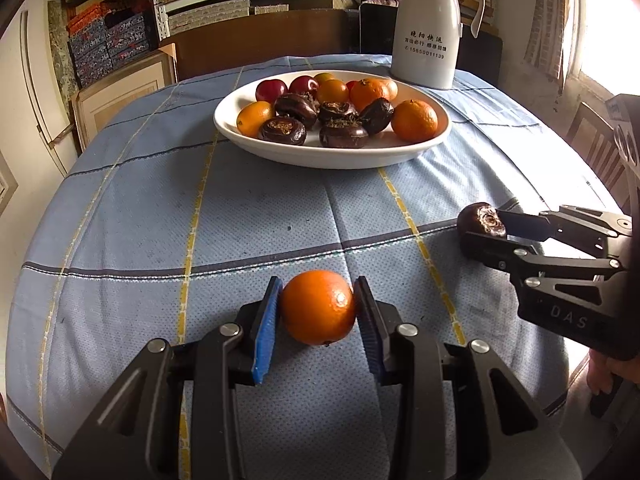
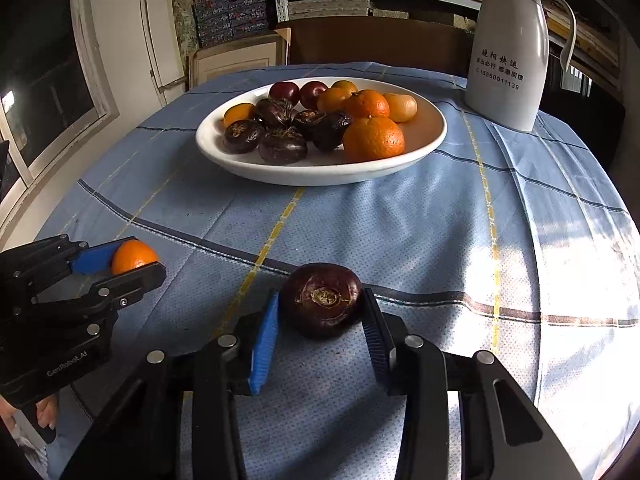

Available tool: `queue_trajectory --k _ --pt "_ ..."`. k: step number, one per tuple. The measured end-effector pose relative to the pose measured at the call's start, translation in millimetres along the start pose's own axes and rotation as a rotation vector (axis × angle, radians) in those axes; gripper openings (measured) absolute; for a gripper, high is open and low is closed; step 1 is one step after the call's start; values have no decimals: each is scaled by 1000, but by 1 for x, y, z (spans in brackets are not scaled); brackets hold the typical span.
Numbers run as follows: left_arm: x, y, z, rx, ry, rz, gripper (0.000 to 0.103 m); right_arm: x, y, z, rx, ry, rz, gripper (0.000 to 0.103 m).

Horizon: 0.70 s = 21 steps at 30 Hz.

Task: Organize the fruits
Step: 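Carry both held fruits onto the white plate and open both tools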

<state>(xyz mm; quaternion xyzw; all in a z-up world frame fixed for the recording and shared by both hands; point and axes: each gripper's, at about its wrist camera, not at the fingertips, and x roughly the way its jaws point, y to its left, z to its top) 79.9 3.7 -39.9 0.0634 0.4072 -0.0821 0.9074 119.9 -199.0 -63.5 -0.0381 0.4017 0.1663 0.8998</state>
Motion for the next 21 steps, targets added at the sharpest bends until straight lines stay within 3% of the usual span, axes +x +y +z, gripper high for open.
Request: queue_trajectory --k 8,15,21 --pt "-9 -3 -1 16 -39 21 37 -10 2 -5 5 -14 44 41" --pt "-32 -12 -3 40 -150 71 36 -33 4 -15 27 -70 89 41" --pt "-48 -6 -6 0 -203 51 35 -56 -12 -23 106 -134 140 41"
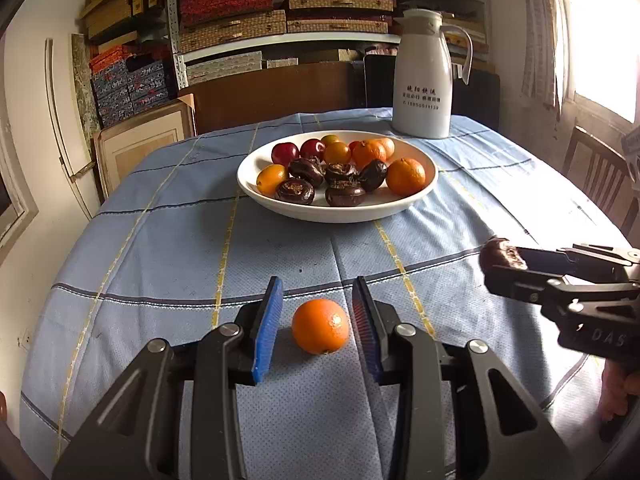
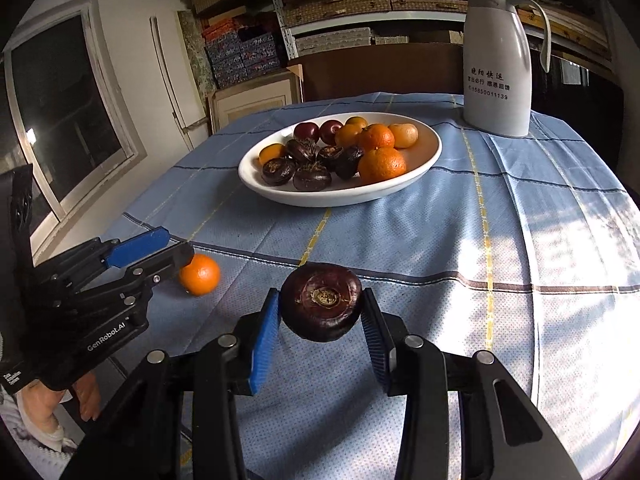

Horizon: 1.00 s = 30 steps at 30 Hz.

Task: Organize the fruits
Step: 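Carry both held fruits onto the white plate and open both tools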

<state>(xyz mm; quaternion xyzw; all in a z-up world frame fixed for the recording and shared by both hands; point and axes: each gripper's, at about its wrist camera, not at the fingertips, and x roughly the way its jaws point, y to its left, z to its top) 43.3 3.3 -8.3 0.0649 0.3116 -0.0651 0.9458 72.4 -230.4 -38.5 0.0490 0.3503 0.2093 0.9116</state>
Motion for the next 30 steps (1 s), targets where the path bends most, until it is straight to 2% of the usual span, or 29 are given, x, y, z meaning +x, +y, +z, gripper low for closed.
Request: queue_trajectory --k 6,11,14,16,18,21,22,25,28,29,30 --pt "-18 12 -8 -38 -14 -48 35 -24 -19 -14 66 -29 26 41" --pt "-32 26 -21 -63 8 -60 35 -33 -30 -25 87 -21 27 41" --pt "-34 31 -31 -60 47 -61 35 -35 -32 -29 85 -17 24 41" --pt "-27 28 -35 -28 100 -62 35 -34 -30 -30 77 -3 29 41" --pt "-26 25 -31 -24 96 -61 35 -31 -30 -30 79 9 35 41" --pt "-17 15 -17 -8 76 -83 48 -31 -33 -31 95 9 41 41" --pt "-9 10 -14 -1 91 -86 49 -30 -34 -31 102 13 42 41" --pt "17 2 -8 10 155 -90 49 -29 -36 -32 114 20 47 41" --pt "27 3 -5 3 176 -87 48 -27 -36 -33 119 32 60 41" --pt "32 4 -6 0 194 -91 45 -25 -37 -33 123 38 65 41" --pt "38 7 -8 -12 217 -102 36 -25 -37 -34 128 40 68 41"
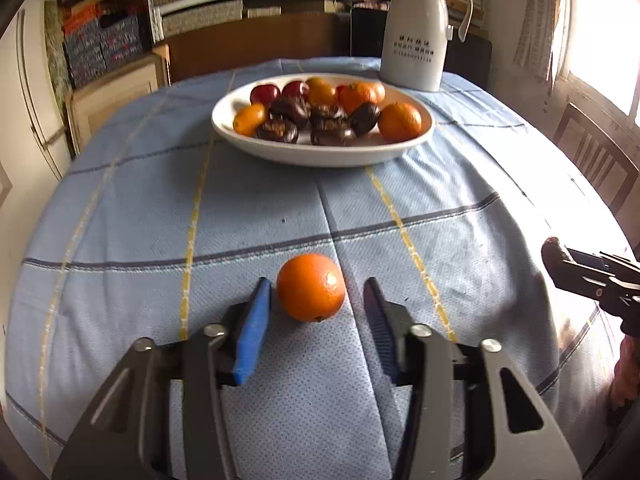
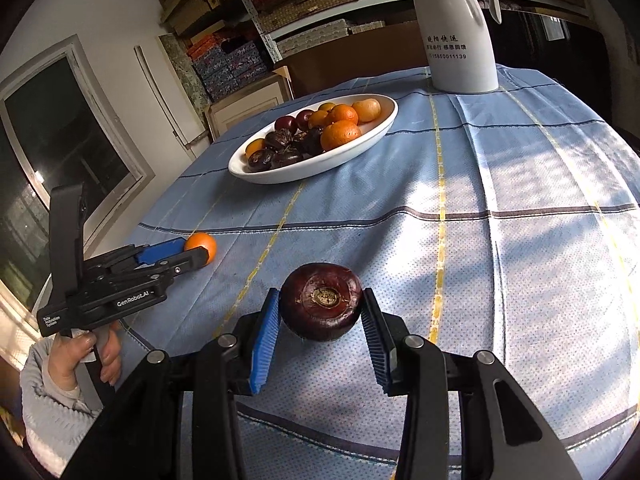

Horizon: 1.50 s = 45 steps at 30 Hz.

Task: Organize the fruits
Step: 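Carry both held fruits onto the white plate and open both tools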

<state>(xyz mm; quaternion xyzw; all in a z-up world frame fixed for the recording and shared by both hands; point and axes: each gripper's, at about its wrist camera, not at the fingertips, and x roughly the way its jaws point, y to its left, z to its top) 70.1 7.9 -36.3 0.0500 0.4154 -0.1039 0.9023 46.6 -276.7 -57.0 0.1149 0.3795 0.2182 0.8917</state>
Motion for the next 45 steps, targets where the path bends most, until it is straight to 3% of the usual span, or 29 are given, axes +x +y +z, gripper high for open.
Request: queue_trajectory --k 3,12,19,22,28,33,36,39,45 --pt "4 8 0 -31 12 -48 35 1 -4 0 17 1 11 41" --pt "4 15 1 -63 0 -41 35 2 -6 -1 30 7 20 41" --pt "-35 11 12 -42 -119 -23 35 -9 -3 0 5 -40 8 41" --pt "-58 11 35 -1 -165 -4 35 -26 5 25 -43 -90 -22 41" --pt "-116 14 113 50 -305 52 35 -92 39 119 -164 -281 -69 41" --pt "-148 9 168 79 -381 68 35 -115 66 184 -227 -363 -74 41" --pt "-151 6 192 92 -397 70 35 -105 71 209 -229 -357 -65 41" --pt "-132 6 204 83 -377 48 35 -70 68 220 -228 -299 -69 41" --pt "-45 20 198 23 -238 4 35 17 46 210 -184 -124 -83 41"
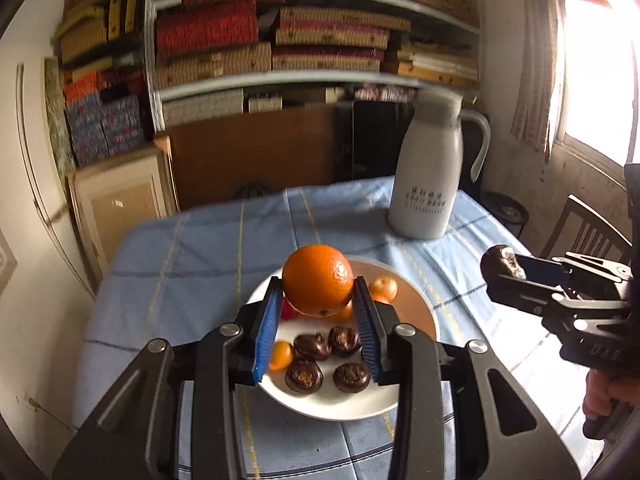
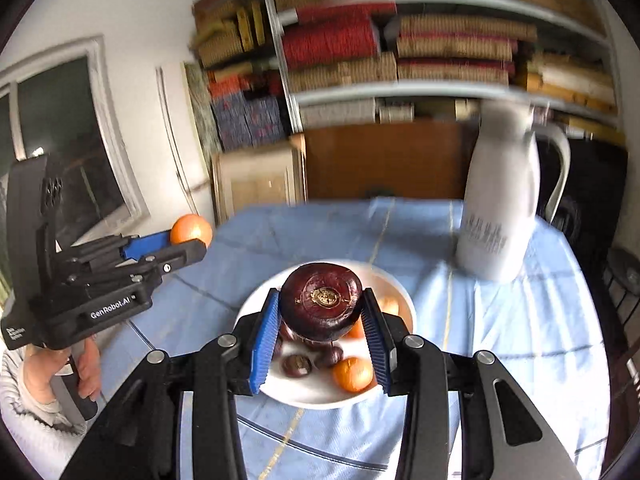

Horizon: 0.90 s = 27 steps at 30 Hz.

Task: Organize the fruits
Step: 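Carry both held fruits onto the white plate and open both tools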

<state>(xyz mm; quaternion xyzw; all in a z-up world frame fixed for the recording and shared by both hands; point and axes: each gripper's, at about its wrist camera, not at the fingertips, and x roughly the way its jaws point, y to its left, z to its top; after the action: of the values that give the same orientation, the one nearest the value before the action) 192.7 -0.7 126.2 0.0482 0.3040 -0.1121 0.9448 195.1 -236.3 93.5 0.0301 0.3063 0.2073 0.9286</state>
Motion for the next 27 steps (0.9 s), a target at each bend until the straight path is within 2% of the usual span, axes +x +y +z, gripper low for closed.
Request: queue_trajectory --k 4,7,12,23,27 --pt "60 0 -25 -15 104 -32 35 52 -15 -17 30 107 -29 41" --pt "95 -5 -38 -11 162 -53 35 77 -26 -29 53 153 -51 41" --pt "132 -6 -49 -23 208 -70 35 113 -44 -38 82 207 -81 41" --pt "156 -13 -49 11 216 -53 36 144 -52 -46 71 217 -75 42" --pt "156 -13 -49 -4 212 -56 43 143 -52 -46 65 216 -78 43"
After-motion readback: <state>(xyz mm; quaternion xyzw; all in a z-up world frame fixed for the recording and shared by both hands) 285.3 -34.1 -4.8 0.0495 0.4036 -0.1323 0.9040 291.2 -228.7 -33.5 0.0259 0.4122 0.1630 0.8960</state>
